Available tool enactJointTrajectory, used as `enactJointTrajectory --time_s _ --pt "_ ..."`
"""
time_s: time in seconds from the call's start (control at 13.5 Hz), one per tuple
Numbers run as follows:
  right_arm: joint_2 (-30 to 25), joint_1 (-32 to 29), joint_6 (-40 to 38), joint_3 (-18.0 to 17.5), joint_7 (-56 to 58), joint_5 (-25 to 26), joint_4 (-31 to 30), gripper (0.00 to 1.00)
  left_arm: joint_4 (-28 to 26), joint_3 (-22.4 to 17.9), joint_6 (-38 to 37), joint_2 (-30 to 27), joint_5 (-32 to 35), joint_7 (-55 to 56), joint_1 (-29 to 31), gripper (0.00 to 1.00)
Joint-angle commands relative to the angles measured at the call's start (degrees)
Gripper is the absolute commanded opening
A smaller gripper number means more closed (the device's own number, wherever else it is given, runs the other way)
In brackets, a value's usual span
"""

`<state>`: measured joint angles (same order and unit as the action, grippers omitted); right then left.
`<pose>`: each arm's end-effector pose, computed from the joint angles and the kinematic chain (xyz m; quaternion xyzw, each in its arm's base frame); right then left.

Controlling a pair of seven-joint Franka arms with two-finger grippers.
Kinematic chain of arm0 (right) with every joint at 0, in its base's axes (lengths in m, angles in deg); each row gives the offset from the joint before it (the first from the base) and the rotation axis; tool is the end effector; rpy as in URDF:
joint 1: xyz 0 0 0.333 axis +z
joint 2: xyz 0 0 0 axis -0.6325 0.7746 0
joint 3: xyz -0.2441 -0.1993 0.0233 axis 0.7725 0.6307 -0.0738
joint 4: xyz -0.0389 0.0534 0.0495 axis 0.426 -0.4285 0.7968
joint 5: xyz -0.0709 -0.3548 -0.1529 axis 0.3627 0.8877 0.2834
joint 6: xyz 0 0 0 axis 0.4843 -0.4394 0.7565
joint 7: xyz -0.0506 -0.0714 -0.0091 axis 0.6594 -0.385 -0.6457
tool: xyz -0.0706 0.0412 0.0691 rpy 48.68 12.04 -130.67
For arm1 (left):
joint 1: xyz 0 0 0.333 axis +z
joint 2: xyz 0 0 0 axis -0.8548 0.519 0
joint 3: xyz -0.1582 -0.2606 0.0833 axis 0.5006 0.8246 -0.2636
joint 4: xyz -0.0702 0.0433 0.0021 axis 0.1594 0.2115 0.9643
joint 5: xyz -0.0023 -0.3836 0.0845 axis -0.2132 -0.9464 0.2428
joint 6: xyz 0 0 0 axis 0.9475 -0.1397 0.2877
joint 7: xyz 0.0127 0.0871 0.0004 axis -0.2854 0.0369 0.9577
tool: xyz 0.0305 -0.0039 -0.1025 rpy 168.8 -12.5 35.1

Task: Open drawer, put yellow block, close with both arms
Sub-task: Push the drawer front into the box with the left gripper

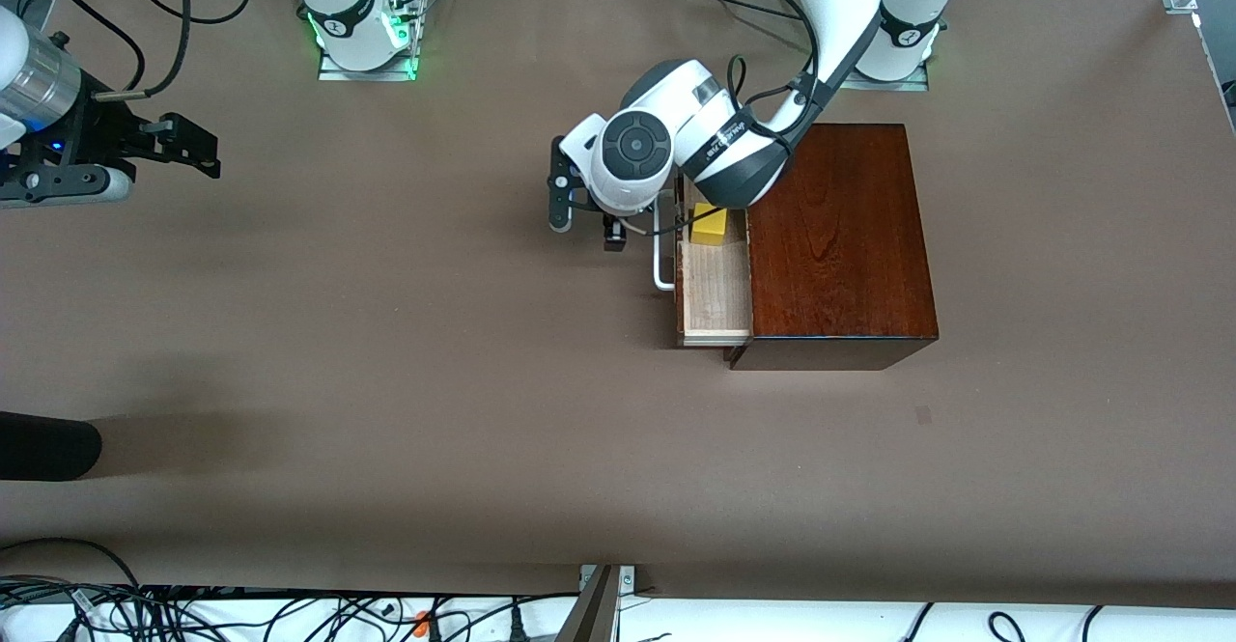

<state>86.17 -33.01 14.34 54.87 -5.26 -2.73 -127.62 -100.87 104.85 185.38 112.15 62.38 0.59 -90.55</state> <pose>0.5490 0.0396 0.5959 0.9969 0.0628 -0.0459 0.0128 0.4885 -0.5012 0.3059 0.6928 -0.7071 -0.0754 0.1196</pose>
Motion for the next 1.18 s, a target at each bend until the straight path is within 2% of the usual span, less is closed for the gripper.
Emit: enactJointTrajectory --time_s 0.0,0.3,0.52,0.67,1.11 --pt "0.74 -0.42 -1.88 0.27 3.33 0.56 2.19 1.0 -4.57 0.07 1.08 -1.23 3.67 -5.61 1.67 1.0" --pt "1.53 -0.77 -1.35 0.45 2.89 0.47 2.19 1.0 -5.28 -0.19 0.3 -1.22 3.84 -10.63 5.97 1.0" --pt "1.62 -0.77 0.32 0.45 2.19 -2.51 2.19 1.0 -5.28 -0.19 -1.72 -2.28 3.84 -12.39 9.57 1.0" --pt "1.53 -0.69 0.59 0.45 2.02 -2.61 2.19 1.0 -5.2 -0.2 -3.22 -2.72 3.84 -12.57 11.51 1.0" --pt "1.53 -0.42 0.67 0.36 2.02 -2.61 2.28 1.0 -5.2 -0.37 -3.57 -3.07 4.72 -12.57 13.01 1.0"
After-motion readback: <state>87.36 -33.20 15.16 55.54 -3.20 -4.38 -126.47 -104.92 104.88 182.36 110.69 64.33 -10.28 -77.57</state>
